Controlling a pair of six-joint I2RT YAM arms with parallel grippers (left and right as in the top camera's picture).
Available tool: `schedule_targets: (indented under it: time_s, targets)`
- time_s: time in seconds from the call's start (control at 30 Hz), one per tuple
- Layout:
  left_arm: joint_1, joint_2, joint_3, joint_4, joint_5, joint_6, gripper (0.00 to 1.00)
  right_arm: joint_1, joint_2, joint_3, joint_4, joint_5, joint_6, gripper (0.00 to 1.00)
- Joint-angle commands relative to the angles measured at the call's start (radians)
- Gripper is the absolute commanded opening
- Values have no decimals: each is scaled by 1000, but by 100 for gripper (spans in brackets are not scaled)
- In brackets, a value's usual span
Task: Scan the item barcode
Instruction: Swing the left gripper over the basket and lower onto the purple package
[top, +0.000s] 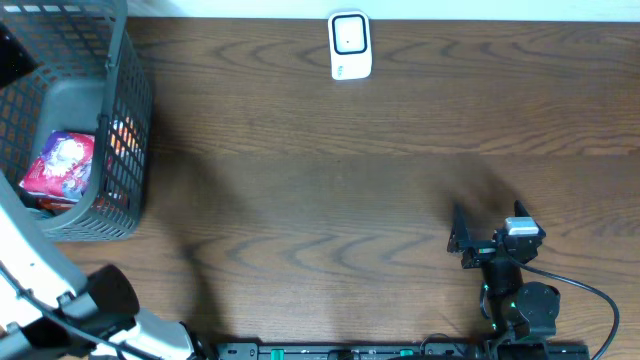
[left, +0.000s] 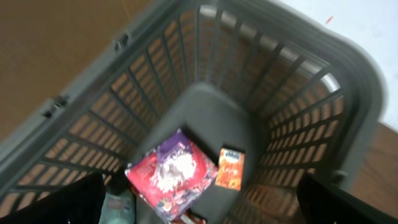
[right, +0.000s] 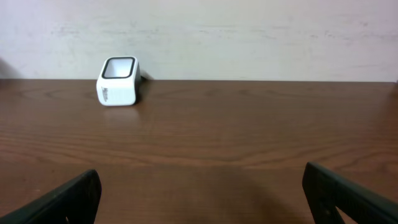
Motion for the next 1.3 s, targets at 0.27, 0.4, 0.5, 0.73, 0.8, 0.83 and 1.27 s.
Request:
schedule_targets:
  time_s: [0.27,0.4,0.5,0.73,0.8,0.83,1.27]
  targets:
    - [2,170,16,-101,-103,-50,98,-6,-5,-3,-2,-2,14,99]
    - [1,219,16,-121,-67,-101,98,-6,-5,-3,-2,-2,14,99]
    - [2,246,16,-138,-32,-101,98,-6,-5,-3,-2,-2,14,99]
    - [2,288,16,-124,-49,-128,98,-6,-5,-3,-2,-1,14,99]
    - [2,300,16,-124,-107,-187,98,-6,-5,-3,-2,-2,14,99]
    - [2,304,16,-124,-138,-209,98,-6,-5,-3,-2,-2,14,99]
    - [-3,402,15,-121,-202,-307,98,-6,-5,-3,-2,-2,14,99]
